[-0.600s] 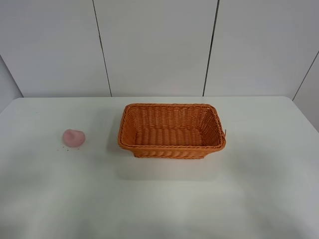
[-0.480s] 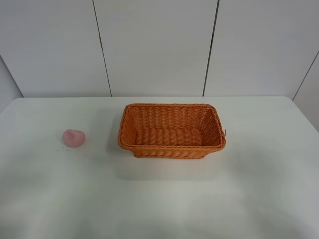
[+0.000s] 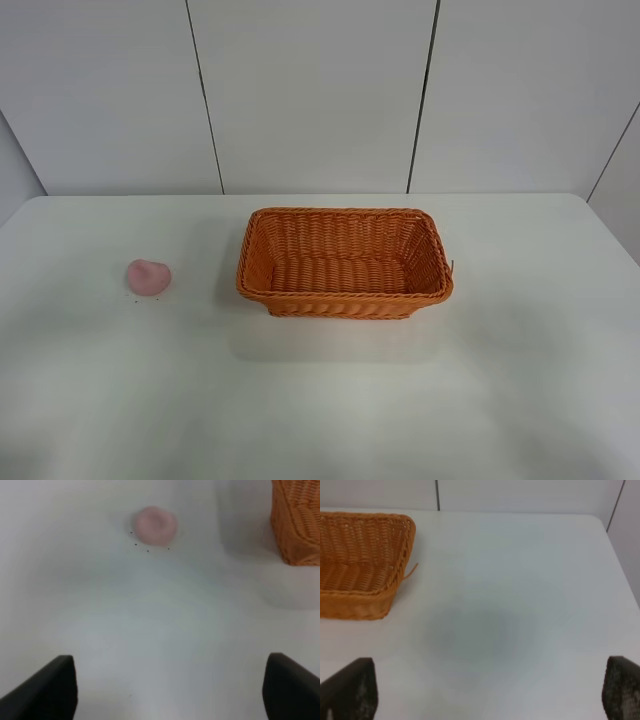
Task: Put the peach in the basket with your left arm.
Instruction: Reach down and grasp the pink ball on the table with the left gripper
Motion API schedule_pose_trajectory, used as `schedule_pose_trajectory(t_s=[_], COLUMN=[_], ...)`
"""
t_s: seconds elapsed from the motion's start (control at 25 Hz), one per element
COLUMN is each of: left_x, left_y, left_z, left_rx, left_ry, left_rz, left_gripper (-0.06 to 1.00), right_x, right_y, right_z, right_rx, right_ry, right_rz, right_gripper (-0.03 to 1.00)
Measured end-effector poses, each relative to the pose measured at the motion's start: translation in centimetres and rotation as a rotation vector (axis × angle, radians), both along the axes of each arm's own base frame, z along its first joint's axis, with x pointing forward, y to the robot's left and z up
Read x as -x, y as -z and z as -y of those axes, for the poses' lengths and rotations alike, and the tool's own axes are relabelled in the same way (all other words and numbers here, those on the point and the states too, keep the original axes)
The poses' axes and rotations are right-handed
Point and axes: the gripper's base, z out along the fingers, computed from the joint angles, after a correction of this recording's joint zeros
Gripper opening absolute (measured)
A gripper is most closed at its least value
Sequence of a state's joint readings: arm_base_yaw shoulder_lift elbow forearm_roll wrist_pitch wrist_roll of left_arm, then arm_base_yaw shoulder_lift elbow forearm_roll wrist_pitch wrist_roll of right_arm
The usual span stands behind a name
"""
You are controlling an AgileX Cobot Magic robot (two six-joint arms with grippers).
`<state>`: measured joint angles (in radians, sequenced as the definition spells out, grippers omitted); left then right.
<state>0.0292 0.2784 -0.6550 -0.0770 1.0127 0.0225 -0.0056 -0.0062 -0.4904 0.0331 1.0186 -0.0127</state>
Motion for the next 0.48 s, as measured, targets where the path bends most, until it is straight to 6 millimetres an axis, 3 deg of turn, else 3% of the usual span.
schedule_pose_trajectory(t_s=[0.24,0.36,0.48], left_x=[-8.4,-13.8,-19.8], left_y=[-3.1,-3.0,-1.6], left_z=[-0.3,-0.4,-0.6], left_rx=[0.008,0.004,-0.005], left_ry=[-0.006,0.000,0.014], left_rz=[-0.173,-0.288,-0.413], left_gripper=[0.78,0.78,0.78], right_x=[0.0,0.0,0.0], right_y=[0.0,0.0,0.0], right_z=[0.0,0.0,0.0], right_rx=[0.000,0.000,0.000], right_ry=[0.000,0.000,0.000], right_rz=[0.000,0.000,0.000], right_gripper=[0.69,0.69,0.69])
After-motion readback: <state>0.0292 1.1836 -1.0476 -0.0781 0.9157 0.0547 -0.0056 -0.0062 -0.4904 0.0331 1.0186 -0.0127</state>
